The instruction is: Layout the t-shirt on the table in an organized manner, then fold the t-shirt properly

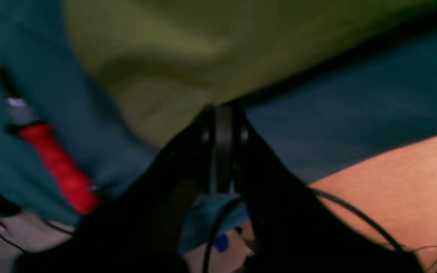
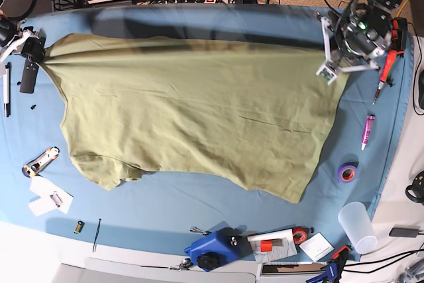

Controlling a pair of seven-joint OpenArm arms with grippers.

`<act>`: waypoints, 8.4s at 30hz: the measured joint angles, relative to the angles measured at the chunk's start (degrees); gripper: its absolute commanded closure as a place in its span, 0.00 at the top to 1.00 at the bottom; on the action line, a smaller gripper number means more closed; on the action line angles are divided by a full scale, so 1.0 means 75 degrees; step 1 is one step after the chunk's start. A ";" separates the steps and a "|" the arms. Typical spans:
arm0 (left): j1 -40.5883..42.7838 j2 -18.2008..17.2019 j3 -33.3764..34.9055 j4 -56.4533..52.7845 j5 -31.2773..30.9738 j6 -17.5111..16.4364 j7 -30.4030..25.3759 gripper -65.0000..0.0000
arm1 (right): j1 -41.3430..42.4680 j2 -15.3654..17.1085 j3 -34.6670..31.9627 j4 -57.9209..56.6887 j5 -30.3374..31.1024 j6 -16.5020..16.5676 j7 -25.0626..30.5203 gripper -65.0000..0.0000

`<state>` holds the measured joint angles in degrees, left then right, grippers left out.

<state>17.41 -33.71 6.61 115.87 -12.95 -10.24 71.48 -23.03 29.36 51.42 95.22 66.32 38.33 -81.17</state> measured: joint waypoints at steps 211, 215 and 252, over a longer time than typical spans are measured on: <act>-0.2177 0.1192 -0.0026 -0.1588 0.0510 -0.0047 -0.2349 0.00 | 0.2917 -0.0746 -0.1781 -0.2862 -0.2340 0.0216 0.0551 0.00; -0.2305 0.1192 -0.0026 -0.1763 0.0513 -0.0044 -0.2346 0.00 | 0.3010 -0.0615 -0.2291 -0.3156 -0.2430 0.0224 0.1154 0.00; -0.2299 0.1696 -0.0029 -0.1769 0.0938 0.0338 -0.2334 0.00 | 0.2987 0.0399 -0.1577 -0.2124 0.1626 0.0213 -0.0003 0.25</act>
<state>0.16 -20.99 6.39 102.61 -5.91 -7.70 53.98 -0.62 32.36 39.59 79.29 78.52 39.92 -81.19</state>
